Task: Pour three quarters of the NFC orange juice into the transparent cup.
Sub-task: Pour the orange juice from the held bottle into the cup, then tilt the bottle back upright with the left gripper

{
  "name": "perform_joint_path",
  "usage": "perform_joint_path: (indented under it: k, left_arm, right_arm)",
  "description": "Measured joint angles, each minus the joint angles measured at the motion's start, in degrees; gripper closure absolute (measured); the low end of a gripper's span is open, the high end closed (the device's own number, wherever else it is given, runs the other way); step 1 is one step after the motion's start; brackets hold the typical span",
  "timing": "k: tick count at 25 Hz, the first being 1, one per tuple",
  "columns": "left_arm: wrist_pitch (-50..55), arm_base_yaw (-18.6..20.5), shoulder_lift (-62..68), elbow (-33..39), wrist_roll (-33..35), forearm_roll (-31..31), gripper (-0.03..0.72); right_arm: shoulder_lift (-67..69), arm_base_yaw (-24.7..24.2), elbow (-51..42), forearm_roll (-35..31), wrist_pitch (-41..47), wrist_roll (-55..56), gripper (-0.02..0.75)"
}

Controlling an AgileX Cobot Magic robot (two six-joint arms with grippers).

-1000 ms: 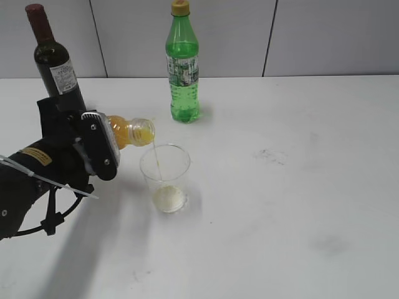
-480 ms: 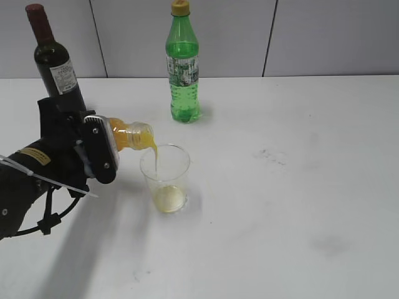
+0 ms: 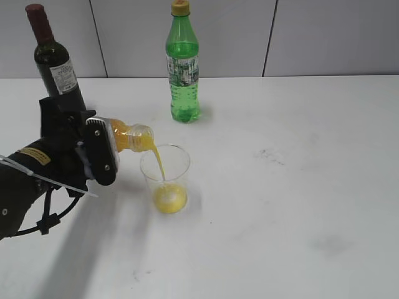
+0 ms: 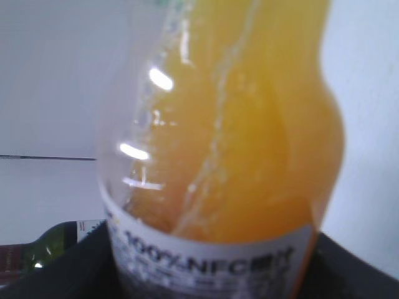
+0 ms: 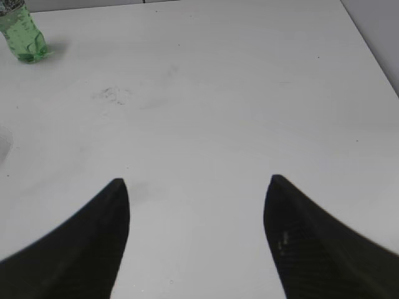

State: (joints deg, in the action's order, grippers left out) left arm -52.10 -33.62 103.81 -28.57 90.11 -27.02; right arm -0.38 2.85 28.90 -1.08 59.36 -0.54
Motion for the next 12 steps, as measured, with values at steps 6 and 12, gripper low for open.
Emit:
perform_joint_path:
  k: [6,12]
  left_arm:
    - [-0.4,0.0,0.0,0.0,0.1,0.0,0.215]
    - [-1.3,0.0,0.1,0.0,0.3,0.0,0.215]
  right_arm:
    - [0.0,0.0,0.0,0.0,0.0,0.0,0.219]
    - [0.0,0.0,0.0,0.0,0.0,0.0,0.219]
